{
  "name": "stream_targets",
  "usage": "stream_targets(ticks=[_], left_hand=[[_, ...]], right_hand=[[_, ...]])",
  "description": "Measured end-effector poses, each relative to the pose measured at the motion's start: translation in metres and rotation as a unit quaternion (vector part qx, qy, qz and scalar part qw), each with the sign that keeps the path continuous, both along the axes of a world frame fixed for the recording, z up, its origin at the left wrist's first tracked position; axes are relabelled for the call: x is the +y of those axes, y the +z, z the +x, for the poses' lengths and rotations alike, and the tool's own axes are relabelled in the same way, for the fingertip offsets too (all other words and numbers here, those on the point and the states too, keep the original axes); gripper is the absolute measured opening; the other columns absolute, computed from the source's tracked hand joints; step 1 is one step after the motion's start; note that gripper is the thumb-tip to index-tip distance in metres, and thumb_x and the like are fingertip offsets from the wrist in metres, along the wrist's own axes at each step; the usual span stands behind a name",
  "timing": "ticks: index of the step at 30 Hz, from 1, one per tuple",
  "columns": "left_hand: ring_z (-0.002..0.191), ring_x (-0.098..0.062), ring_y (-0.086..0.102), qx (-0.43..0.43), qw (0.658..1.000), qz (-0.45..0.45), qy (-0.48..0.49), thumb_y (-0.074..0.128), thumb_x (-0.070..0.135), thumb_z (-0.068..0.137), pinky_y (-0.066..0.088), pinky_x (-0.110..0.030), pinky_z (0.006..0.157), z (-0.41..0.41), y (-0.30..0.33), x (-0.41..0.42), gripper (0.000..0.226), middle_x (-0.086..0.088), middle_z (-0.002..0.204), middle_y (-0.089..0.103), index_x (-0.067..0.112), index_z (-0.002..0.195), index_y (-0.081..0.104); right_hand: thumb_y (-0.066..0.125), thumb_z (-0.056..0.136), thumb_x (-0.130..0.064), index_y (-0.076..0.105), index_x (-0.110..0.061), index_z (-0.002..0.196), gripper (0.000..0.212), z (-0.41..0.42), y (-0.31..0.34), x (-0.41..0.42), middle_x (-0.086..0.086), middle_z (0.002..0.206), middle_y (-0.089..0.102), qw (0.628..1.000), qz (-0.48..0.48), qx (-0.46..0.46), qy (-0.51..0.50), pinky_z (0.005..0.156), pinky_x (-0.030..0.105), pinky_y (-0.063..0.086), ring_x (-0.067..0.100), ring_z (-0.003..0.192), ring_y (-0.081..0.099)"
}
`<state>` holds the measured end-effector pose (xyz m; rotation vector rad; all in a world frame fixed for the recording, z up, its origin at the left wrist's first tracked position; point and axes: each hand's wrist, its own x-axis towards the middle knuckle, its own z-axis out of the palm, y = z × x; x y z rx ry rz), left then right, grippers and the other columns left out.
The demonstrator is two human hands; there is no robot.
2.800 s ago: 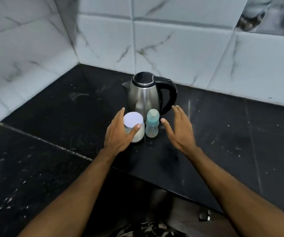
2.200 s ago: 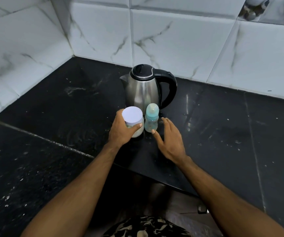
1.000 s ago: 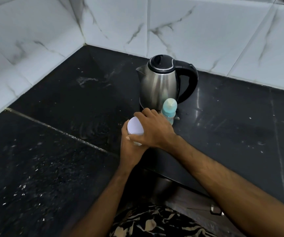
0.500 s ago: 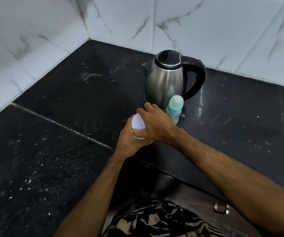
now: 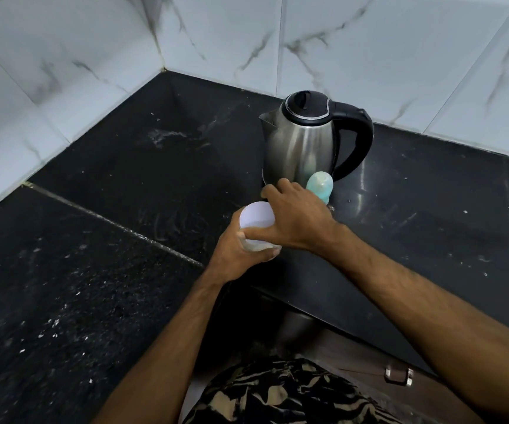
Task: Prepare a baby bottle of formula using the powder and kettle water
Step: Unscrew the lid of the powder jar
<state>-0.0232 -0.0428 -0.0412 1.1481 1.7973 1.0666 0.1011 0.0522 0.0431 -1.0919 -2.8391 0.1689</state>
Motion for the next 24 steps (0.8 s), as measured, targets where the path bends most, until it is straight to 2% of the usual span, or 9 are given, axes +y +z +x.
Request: stream_targets(ticks=[4,7,9,12,14,16,19,21,24], left_hand=[[0.109,0.01,0.054,-0.004,1.0,-0.012,-0.001,0.09,0.037,0.054,0.042,-0.004,0.08,-0.002,-0.002,0.001,0.101,0.029,0.118,0.053,0.046,0.136,0.031],[0.115,0.005,0.045,-0.003,1.0,-0.022,0.001,0.094,0.021,0.063,0.033,0.0,0.084,0.001,-0.001,0.005,0.109,0.025,0.124,0.043,0.031,0.149,0.028],[0.121,0.001,0.039,-0.002,1.0,-0.029,0.002,0.092,0.021,0.065,0.033,-0.008,0.096,0.002,-0.001,0.005,0.111,0.02,0.128,0.039,0.026,0.153,0.024],[0.124,-0.002,0.052,-0.003,1.0,-0.01,-0.01,0.092,0.033,0.059,0.045,-0.023,0.099,-0.001,-0.003,0.002,0.107,0.016,0.136,0.052,0.034,0.148,0.031],[0.118,0.004,0.055,0.0,1.0,-0.008,-0.004,0.093,0.032,0.06,0.048,-0.019,0.095,-0.003,-0.006,0.0,0.103,0.019,0.132,0.056,0.037,0.144,0.034],[0.114,0.013,0.051,0.004,1.0,-0.008,0.001,0.094,0.023,0.063,0.041,-0.009,0.093,0.0,-0.005,0.003,0.103,0.026,0.129,0.051,0.035,0.145,0.032],[0.12,0.0,0.05,0.022,0.999,-0.023,0.006,0.089,0.012,0.069,0.03,0.0,0.094,0.002,-0.004,0.008,0.102,0.009,0.136,0.049,0.018,0.15,0.029],[0.119,-0.005,0.052,0.017,0.999,-0.024,-0.017,0.083,0.004,0.075,0.03,0.008,0.083,0.001,-0.004,0.011,0.091,0.003,0.135,0.05,0.013,0.149,0.031],[0.114,0.008,0.053,0.009,1.0,-0.007,0.001,0.091,0.018,0.066,0.038,0.003,0.079,-0.001,-0.005,0.006,0.097,0.022,0.128,0.051,0.03,0.143,0.033]], right_hand=[[0.064,0.075,-0.07,0.053,-0.015,0.119,0.071,-0.004,-0.001,-0.007,0.005,0.113,0.052,1.0,0.001,-0.01,0.021,0.076,0.033,0.044,0.022,0.1,0.055],[0.072,0.075,-0.055,0.048,-0.019,0.132,0.072,-0.003,0.004,-0.002,0.004,0.123,0.046,0.995,-0.066,-0.019,0.078,0.088,0.037,0.05,0.022,0.112,0.049],[0.076,0.074,-0.051,0.04,-0.022,0.143,0.083,0.0,0.007,0.002,0.003,0.132,0.044,0.988,-0.119,-0.019,0.099,0.095,0.037,0.049,0.02,0.119,0.045],[0.073,0.073,-0.062,0.032,-0.021,0.148,0.096,-0.002,0.005,-0.002,0.004,0.134,0.045,0.989,-0.132,0.032,0.058,0.094,0.034,0.046,0.022,0.121,0.047],[0.071,0.075,-0.065,0.036,-0.018,0.145,0.092,-0.008,-0.001,-0.007,0.006,0.13,0.048,0.994,-0.091,0.04,0.041,0.088,0.032,0.045,0.023,0.116,0.05],[0.072,0.078,-0.055,0.036,-0.016,0.145,0.086,-0.012,-0.006,-0.009,0.007,0.132,0.047,0.996,-0.069,0.023,0.053,0.09,0.033,0.044,0.025,0.119,0.048],[0.076,0.077,-0.037,0.026,-0.019,0.152,0.093,-0.01,-0.008,-0.006,0.005,0.139,0.042,0.986,-0.134,0.032,0.097,0.1,0.036,0.043,0.024,0.125,0.043],[0.077,0.075,-0.036,0.023,-0.021,0.153,0.097,-0.007,-0.008,-0.004,0.003,0.144,0.038,0.976,-0.174,0.05,0.122,0.105,0.04,0.042,0.023,0.13,0.04],[0.075,0.076,-0.051,0.028,-0.02,0.152,0.095,-0.004,-0.008,-0.006,0.005,0.146,0.038,0.985,-0.131,0.076,0.081,0.102,0.041,0.045,0.025,0.13,0.042]])
